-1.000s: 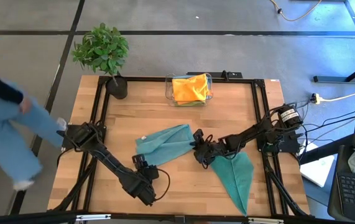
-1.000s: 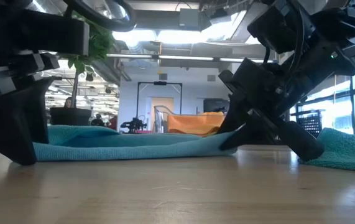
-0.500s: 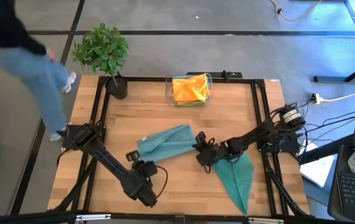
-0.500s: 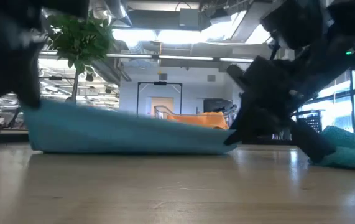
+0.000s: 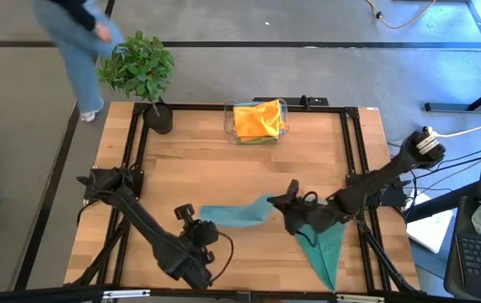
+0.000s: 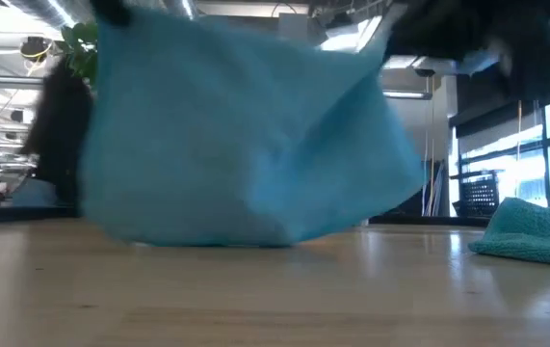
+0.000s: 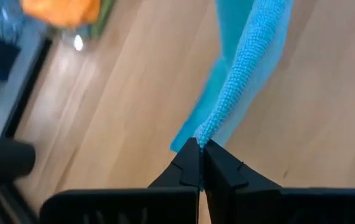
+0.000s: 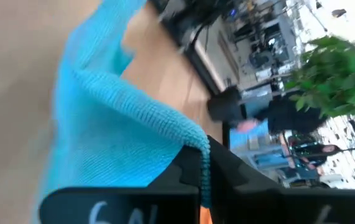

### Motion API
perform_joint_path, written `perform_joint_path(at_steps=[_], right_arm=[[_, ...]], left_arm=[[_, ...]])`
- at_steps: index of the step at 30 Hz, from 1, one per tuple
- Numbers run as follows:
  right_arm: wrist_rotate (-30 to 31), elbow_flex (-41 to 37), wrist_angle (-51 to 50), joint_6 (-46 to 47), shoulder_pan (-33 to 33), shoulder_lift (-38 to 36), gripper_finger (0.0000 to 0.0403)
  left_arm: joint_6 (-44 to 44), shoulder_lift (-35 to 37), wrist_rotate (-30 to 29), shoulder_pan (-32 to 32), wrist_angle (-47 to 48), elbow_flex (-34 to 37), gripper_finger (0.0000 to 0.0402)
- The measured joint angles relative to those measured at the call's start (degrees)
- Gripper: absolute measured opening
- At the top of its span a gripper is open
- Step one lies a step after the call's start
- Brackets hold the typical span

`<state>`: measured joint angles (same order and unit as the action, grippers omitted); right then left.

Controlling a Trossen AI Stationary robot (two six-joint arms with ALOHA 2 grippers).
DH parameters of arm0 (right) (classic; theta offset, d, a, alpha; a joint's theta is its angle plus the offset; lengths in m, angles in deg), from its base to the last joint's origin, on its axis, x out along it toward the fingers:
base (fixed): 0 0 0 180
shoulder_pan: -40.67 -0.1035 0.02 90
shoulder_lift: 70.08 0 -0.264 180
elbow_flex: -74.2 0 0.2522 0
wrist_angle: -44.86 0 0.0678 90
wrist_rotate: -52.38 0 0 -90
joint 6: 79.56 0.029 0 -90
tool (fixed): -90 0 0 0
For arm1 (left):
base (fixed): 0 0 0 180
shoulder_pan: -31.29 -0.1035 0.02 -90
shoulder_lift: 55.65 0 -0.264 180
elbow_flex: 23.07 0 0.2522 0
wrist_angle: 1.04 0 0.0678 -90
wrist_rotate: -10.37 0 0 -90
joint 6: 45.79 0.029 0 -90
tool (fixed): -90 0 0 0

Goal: Fold microfiber towels
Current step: Fold the top blue microfiber towel

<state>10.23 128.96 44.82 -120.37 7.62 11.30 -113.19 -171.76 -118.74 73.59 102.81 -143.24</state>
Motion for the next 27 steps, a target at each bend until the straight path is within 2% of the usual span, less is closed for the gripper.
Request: perform_joint_path(at_steps=[6,11,13,16,17,21,22,24,27], right_arm=[[1.52,0.19,-2.22,0.27,-1.4,-6.71,0.0027],[1.39,0.21,-10.9,5.8,-1.38,-9.38,0.0021],[-1.1,0.21,-14.72,8.7,-1.38,-9.51,0.0014],[-9.97,0.21,-18.55,11.39,-0.93,-9.1,0.0009],[-11.1,0.21,-18.76,11.66,-0.43,-8.6,0.0009],[-6.2,0.21,-16.7,10.41,3.91,-6.61,0.0011],[-5.6,0.21,-16.01,10.01,5.09,-6.19,0.001],[-6.33,0.21,-15.9,9.29,6.63,-5.94,0.0008],[-10.51,0.21,-17.99,9.02,6.3,-6.62,0.0007]], left_arm=[[0.9,0.0,-7.32,4.6,-0.05,-3.35,0.0],[-1.84,0.0,-7.67,6.85,-0.08,-1.49,0.0],[-4.81,0.0,-7.51,7.2,-0.06,0.09,0.0],[-7.0,0.0,-7.02,7.25,-0.05,2.45,0.0],[-7.08,0.0,-7.08,6.95,-0.09,3.36,0.0],[-6.97,0.0,-10.1,4.49,-0.07,7.2,0.0],[-6.54,0.0,-9.58,3.49,-0.03,8.03,0.0],[-5.92,0.0,-4.64,1.68,-0.04,9.1,0.0],[-5.77,0.0,2.32,0.89,-0.05,8.84,0.0]])
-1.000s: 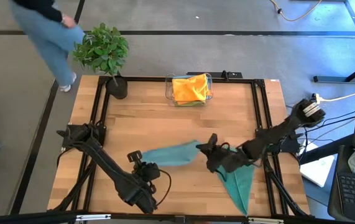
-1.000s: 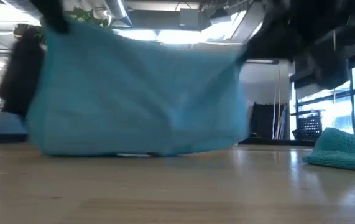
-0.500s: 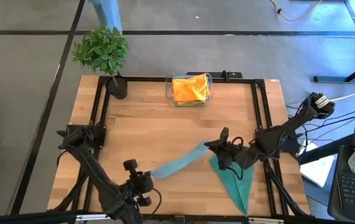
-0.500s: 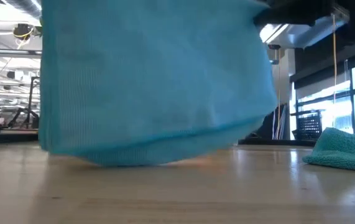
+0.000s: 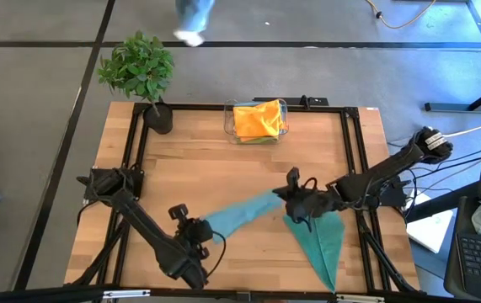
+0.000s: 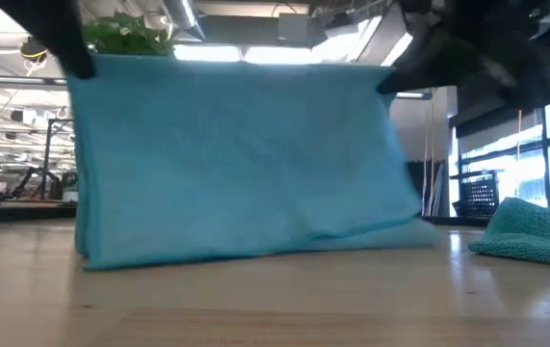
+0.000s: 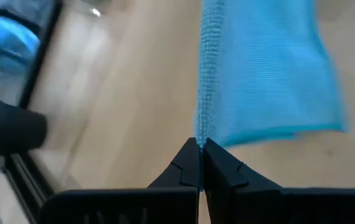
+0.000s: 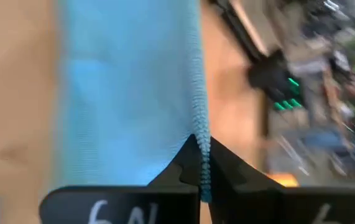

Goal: Fold microfiber towels
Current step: Fold the top blue microfiber towel

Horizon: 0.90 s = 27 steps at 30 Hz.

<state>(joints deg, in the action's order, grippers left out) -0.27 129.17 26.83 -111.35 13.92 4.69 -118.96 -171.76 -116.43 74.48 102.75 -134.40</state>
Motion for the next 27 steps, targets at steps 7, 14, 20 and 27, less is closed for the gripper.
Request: perform_joint_path(at_steps=[7,14,20,27], right_arm=[[-3.98,0.24,-1.14,1.56,-7.81,-1.21,0.0013],[-2.97,6.84,-2.56,4.6,-16.45,-1.36,0.0009],[0.3,13.2,-9.13,9.62,-17.84,-1.49,0.0013],[-7.52,4.76,-9.77,17.97,-5.84,-1.14,0.0013]], left_arm=[[-3.05,0.0,1.45,4.55,-1.29,-7.85,0.0],[3.51,0.0,-9.53,10.51,-8.79,-17.52,0.0],[-0.39,0.02,-19.19,12.04,-4.41,-18.72,0.0],[-14.36,0.0,-7.19,7.49,-0.88,-3.63,0.0]])
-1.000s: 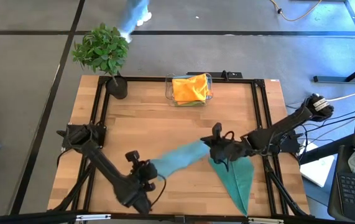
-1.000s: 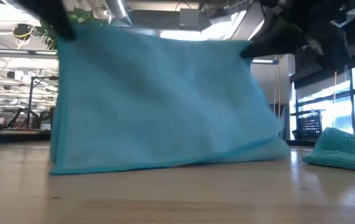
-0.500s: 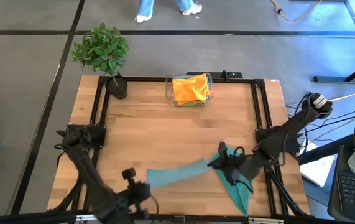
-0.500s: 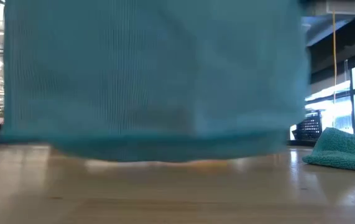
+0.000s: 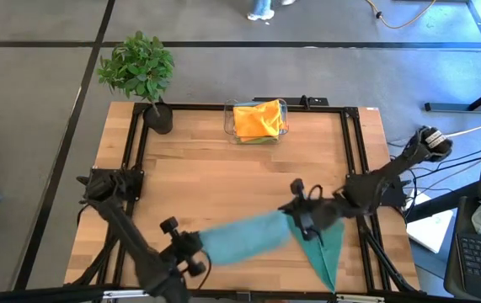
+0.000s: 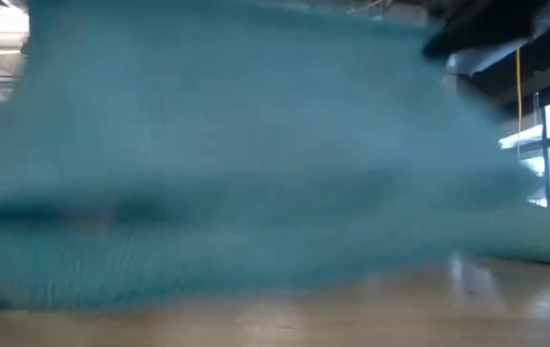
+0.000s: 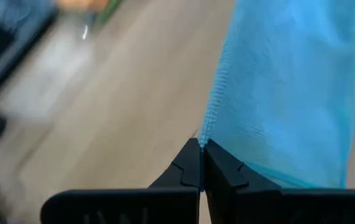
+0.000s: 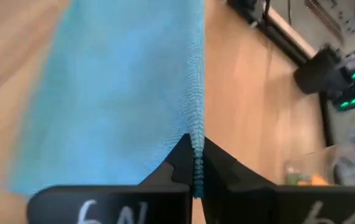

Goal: Fold microfiber towels
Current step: Fold the top blue microfiber towel

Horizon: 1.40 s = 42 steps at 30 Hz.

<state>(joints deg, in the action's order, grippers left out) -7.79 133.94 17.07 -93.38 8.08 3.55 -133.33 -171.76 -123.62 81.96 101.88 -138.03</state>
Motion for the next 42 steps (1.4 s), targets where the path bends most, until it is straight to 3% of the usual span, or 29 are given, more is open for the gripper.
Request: perform_joint_path(at_steps=[4,8,12,15,23,29,35,42], right_arm=[[-5.1,-8.39,12.32,-4.41,8.09,1.08,0.0013],[-8.6,-14.5,26.19,-9.91,15.54,3.67,0.0014],[-13.62,-16.43,33.3,-12.59,21.03,7.57,0.0014],[-16.45,-16.41,33.56,-13.98,22.99,10.7,0.0014],[-15.96,-16.46,32.14,-15.04,23.19,14.06,0.0014],[-9.04,-16.46,27.88,-15.21,20.68,11.17,0.0014],[-15.12,-16.46,18.87,-12.53,18.29,10.25,0.0014],[-16.44,-16.44,16.15,-8.99,16.4,10.25,0.0014]], left_arm=[[-3.65,-0.07,5.42,-2.53,-4.68,9.94,0.0],[-3.47,0.02,5.24,-3.82,-7.66,16.64,0.0],[-2.71,0.02,5.22,-5.41,-7.87,20.34,0.0],[-1.51,0.04,5.58,-5.94,-9.82,21.1,0.0],[2.49,0.02,6.19,-5.92,-15.93,19.48,0.0],[6.92,0.02,5.45,-5.4,-24.88,18.14,0.0],[11.5,0.02,5.35,-5.21,-35.04,19.73,0.0],[11.72,0.02,5.36,-5.35,-38.48,21.83,0.0]])
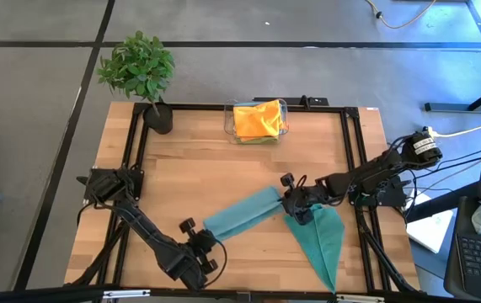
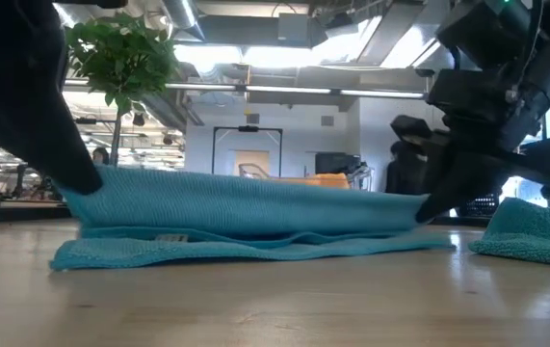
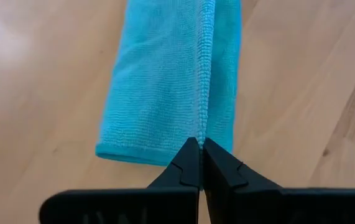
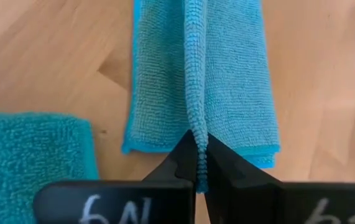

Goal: Fold microfiber towels
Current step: Fold the top blue microfiber towel

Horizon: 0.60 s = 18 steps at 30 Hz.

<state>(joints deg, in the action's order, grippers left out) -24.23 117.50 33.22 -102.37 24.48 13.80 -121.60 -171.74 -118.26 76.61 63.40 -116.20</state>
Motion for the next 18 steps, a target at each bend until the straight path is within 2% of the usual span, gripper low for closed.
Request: perform_joint_path(at_steps=[4,9,14,18], right_arm=[[-0.65,0.0,-1.24,0.02,-0.51,0.0,0.0014],[-6.09,-0.02,-2.31,0.07,-0.51,0.0,0.0014],[-10.34,-0.24,-5.24,0.58,-0.48,-0.02,0.0019],[-11.17,-0.22,-5.91,1.77,-1.64,-0.31,0.0051]], left_arm=[[2.78,0.0,0.67,0.0,-6.32,2.12,0.0],[6.36,0.0,2.26,-0.11,-13.33,4.73,0.0007],[5.75,0.0,5.0,0.05,-13.61,5.9,0.0033],[5.62,0.0,4.66,0.04,-13.66,5.92,0.005]])
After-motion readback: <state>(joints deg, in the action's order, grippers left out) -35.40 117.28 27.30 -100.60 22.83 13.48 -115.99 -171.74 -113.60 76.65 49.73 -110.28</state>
